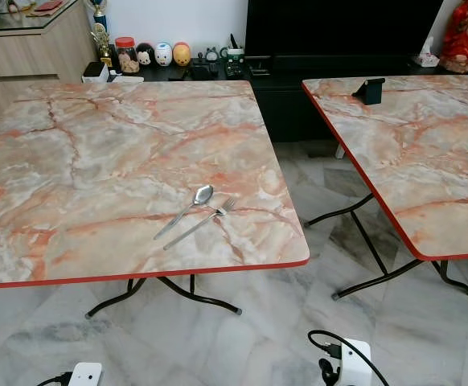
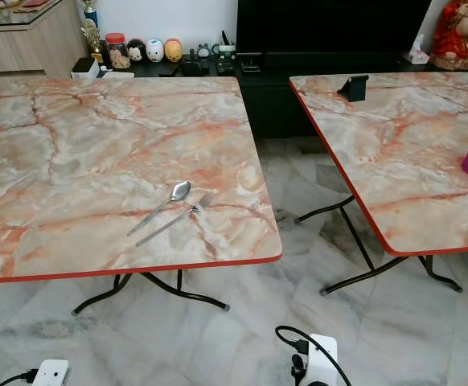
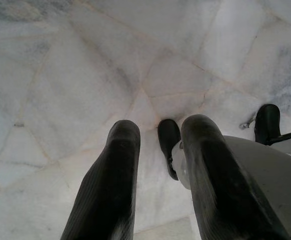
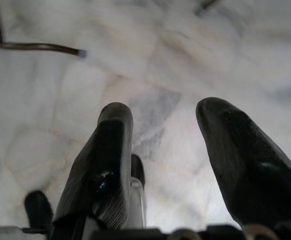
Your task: Setting the table
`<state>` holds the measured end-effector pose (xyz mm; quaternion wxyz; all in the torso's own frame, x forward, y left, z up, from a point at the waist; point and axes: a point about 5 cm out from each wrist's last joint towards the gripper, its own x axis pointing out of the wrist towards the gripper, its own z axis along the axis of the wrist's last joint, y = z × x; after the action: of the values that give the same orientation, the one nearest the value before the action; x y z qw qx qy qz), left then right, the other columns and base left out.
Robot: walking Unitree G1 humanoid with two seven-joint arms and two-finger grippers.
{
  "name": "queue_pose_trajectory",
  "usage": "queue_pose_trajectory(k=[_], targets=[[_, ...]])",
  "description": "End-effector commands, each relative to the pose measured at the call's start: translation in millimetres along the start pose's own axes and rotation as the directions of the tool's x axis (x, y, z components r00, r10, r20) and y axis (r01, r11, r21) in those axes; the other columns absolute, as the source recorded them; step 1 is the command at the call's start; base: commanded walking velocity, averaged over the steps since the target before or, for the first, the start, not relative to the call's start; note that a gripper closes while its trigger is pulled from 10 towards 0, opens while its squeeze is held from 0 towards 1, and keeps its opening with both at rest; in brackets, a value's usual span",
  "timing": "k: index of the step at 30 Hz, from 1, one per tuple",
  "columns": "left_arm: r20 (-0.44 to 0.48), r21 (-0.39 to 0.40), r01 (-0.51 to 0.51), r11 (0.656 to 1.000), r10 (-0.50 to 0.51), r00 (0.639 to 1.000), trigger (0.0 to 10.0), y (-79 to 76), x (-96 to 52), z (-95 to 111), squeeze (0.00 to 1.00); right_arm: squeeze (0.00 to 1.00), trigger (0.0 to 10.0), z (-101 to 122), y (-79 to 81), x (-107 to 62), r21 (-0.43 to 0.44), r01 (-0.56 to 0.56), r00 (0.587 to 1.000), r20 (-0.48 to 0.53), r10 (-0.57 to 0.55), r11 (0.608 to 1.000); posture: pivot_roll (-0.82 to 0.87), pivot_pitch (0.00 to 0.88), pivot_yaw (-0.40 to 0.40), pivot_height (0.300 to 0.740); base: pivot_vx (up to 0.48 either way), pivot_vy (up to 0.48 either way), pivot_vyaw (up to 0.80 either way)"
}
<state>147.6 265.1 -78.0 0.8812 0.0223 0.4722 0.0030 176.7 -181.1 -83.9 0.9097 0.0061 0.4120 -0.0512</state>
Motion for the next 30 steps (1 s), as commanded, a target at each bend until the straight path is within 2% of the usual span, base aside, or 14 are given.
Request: queue_pose_trajectory(k=[1,4,9,23,30], targets=[[-0.01,-0.006,0.0,1.0,0.0,1.0,10.0,0.5,-0.8,-3,0.0,0.0,10.0,0,4.2,-0.1,-0.067,-0.043,0.999,0.003,0.043,0.997,0.0,0.0,-0.025,0.74,0.0,0.0,0.0],[-0.008,-0.008,0.0,1.0,0.0,1.0,10.0,0.6,-0.9,-3,0.0,0.0,10.0,-2,7.8,-0.5,-0.116,-0.078,0.997,-0.007,0.078,0.99,0.01,0.0,-0.03,0.74,0.0,0.0,0.0],[-0.009,-0.006,-0.002,1.0,0.002,1.0,10.0,1.0,-1.0,-3,0.0,0.0,10.0,-7,5.9,-1.7,-0.114,-0.075,0.997,-0.024,0.073,0.991,0.01,0.0,-0.029,0.74,0.0,0.0,0.0],[-0.015,0.009,-0.003,1.0,0.003,1.0,10.0,1.6,-1.7,-5,0.0,0.0,10.0,-24,2.3,-6.8,-0.009,-0.027,0.997,-0.073,0.026,1.0,0.0,0.0,-0.019,0.74,0.0,0.0,0.0],[-0.014,0.01,-0.002,1.0,0.002,1.0,10.0,2.1,-1.8,-5,0.0,0.0,10.0,-29,-1.3,-8.7,-0.004,-0.019,0.996,-0.088,0.019,1.0,0.0,0.0,-0.015,0.74,0.0,0.0,0.0]])
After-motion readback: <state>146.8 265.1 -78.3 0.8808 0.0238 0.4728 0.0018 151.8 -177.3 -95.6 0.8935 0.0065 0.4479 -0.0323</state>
